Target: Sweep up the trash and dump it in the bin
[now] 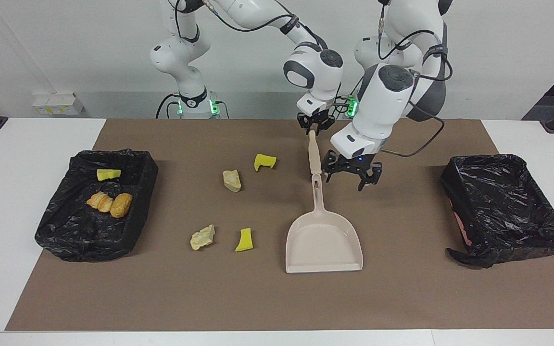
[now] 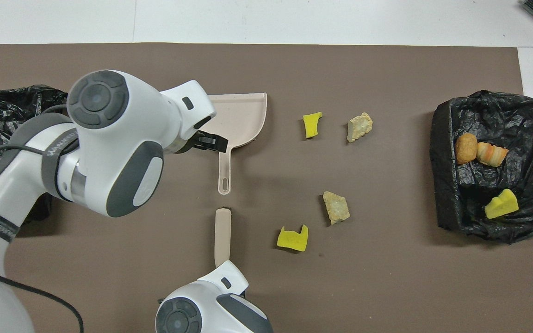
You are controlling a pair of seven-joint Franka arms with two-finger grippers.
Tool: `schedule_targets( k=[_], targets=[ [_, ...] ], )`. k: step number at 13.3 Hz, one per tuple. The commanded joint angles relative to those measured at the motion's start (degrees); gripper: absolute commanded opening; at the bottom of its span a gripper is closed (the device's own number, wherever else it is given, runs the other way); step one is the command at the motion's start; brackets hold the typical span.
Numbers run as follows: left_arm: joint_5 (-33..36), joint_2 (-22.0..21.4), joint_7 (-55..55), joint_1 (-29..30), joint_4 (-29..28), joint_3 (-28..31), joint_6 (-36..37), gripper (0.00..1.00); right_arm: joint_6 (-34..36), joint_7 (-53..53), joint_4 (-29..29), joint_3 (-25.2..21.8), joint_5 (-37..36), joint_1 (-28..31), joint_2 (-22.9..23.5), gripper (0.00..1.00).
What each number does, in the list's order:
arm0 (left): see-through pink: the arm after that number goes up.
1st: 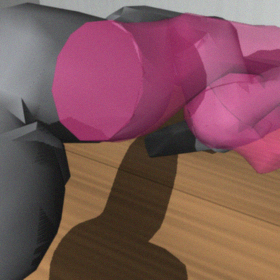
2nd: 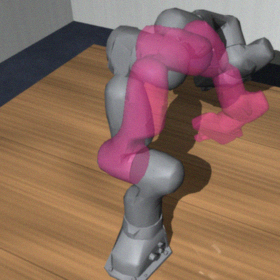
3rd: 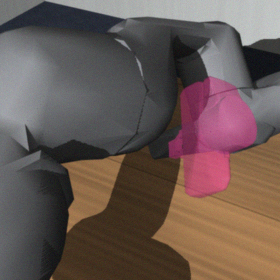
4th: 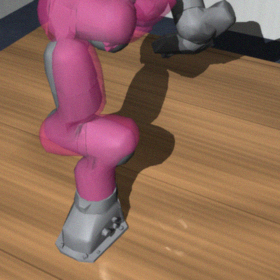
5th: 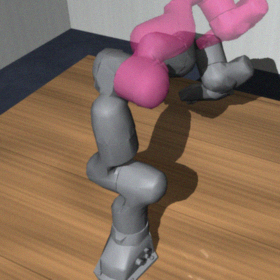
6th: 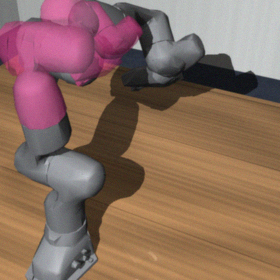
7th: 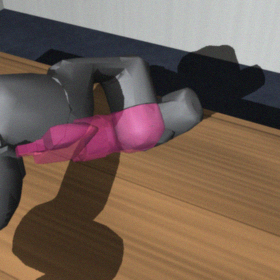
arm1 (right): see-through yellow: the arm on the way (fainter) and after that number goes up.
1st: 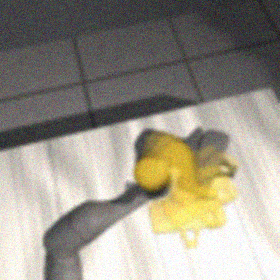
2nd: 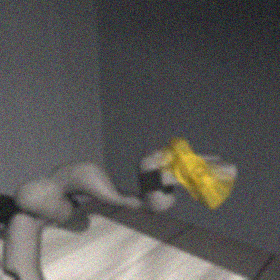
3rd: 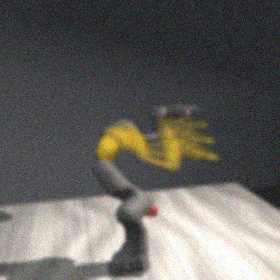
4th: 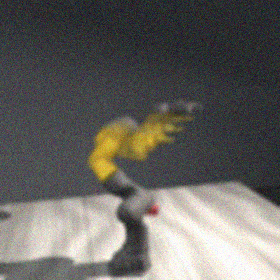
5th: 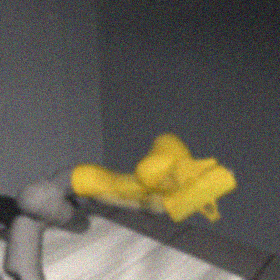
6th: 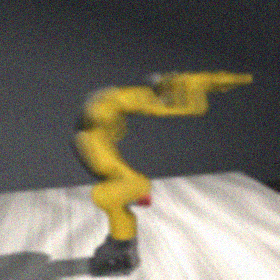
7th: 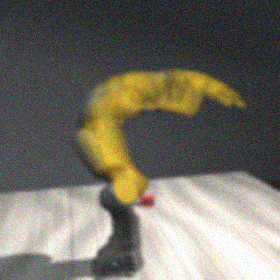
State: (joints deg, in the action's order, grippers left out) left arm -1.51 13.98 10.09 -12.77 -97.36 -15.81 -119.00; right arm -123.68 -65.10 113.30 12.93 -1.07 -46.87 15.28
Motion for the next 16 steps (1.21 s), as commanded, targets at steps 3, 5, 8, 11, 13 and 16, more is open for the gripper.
schedule_targets(
  k=[3,5,8,11,13,16],
  targets=[
    [0.98,-0.79,2.56,-5.06,-9.58,1.04,-2.45,1.00,3.97,1.38,1.57,-0.10,1.60,0.91,-4.55,0.00],
    [0.98,-0.88,3.44,-5.60,-12.14,0.95,-5.70,1.00,4.67,0.77,3.75,-0.19,1.60,0.82,-6.48,0.00],
    [0.98,-0.53,3.35,-5.51,-13.82,0.95,-8.77,1.00,4.33,0.67,14.19,-0.54,0.90,1.17,-14.54,0.00],
    [0.98,-0.27,3.09,-5.07,-14.00,0.95,-10.46,1.00,4.68,1.37,24.05,-0.45,0.63,6.07,-25.97,0.00],
    [0.98,0.61,2.91,-4.46,-13.65,1.04,-13.00,1.00,5.99,1.64,27.15,-0.54,0.46,8.45,-30.12,0.00],
    [0.98,1.31,3.00,-4.46,-13.83,1.04,-13.89,1.00,8.71,2.34,27.15,-0.54,-1.29,14.24,-31.19,0.00]
  ],
)
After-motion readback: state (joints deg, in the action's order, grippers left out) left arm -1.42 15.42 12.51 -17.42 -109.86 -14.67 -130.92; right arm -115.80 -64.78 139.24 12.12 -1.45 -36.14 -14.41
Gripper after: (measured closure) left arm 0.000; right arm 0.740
